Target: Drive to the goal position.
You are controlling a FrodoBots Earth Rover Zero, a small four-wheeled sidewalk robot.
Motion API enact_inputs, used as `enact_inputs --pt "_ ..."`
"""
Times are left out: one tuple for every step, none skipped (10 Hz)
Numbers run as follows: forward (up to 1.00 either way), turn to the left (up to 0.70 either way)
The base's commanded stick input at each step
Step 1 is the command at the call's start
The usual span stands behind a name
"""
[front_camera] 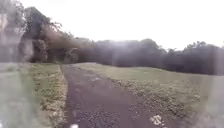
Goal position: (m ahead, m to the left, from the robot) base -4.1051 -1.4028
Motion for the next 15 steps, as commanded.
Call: enact_inputs --pt "0.85 0.09" --pt "0.85 0.11" --pt "0.85 0.27" --pt "0.85 0.30" --pt "0.85 0.31" --pt "0.85 0.29" --pt "0.85 0.11" --pt "0.85 0.06" --pt "0.85 0.01" --pt "0.85 0.00" --pt "0.85 0.00" --pt "0.85 0.00" --pt "0.85 0.00" --pt "0.85 0.00" --pt "0.85 0.00"
